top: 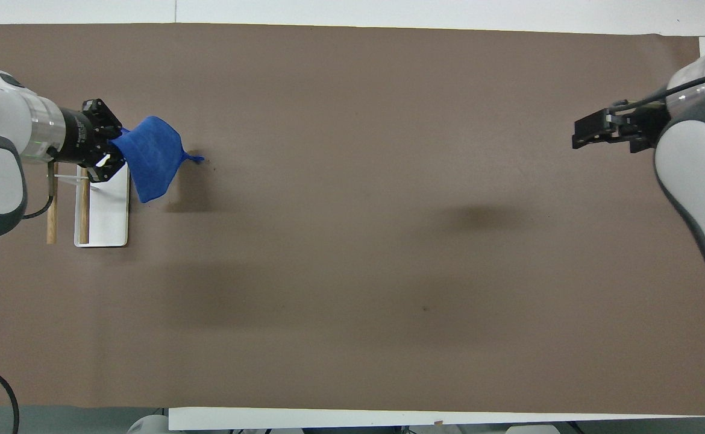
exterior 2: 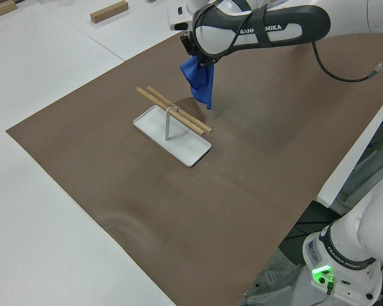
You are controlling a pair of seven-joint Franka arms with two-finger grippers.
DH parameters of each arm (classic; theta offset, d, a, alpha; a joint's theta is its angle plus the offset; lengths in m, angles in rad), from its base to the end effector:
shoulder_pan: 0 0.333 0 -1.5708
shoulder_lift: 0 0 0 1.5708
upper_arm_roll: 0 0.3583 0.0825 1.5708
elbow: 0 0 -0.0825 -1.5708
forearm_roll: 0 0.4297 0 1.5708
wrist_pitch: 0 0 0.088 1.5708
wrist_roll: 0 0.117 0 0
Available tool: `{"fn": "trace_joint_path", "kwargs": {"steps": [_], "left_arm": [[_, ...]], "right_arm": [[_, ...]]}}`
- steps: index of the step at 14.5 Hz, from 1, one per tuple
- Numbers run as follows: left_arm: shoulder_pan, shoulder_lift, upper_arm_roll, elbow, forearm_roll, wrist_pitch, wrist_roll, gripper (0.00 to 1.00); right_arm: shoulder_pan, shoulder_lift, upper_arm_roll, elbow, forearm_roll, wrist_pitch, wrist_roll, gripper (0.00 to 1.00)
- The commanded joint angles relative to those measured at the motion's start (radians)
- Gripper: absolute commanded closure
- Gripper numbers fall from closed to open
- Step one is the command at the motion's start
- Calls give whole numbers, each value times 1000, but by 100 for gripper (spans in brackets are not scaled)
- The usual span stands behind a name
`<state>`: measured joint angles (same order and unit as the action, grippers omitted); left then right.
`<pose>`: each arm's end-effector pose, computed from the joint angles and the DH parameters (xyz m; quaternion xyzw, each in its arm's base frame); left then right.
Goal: Right arm passes towel to left arm to hang
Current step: 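Carry the towel to the rack with the left gripper while the right gripper withdraws, then drape the towel over the rack crossbar and open the left gripper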
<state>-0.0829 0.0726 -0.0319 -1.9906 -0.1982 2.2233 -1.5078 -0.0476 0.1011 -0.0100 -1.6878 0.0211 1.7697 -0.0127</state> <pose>0.6268 -0.0798 0.4532 0.7263 0.6775 -0.0064 0.1157 0.6404 -0.0346 0.5501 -0.9996 0.0246 0.0092 0.0102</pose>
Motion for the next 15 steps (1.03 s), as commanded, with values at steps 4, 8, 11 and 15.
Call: {"fn": "trace_joint_path", "kwargs": {"steps": [4,8,11,15], "left_arm": [[132,-71,-8,-16,48,27,273,100],[166,-85,-8,-2,124,71,308,99],[187,-85,-8,-5,172,102,331,99],[229,-83,-7,-8,175,137,328,98]], "right_arm": [[75,-31,-87,63,-127,-102,-21,0],[71,-52,-85,62,-64,-102,-10,0],[72,-54,-85,59,-38,-96,-6,0],[80,-60,-80,50,-38,-98,5,0]]}}
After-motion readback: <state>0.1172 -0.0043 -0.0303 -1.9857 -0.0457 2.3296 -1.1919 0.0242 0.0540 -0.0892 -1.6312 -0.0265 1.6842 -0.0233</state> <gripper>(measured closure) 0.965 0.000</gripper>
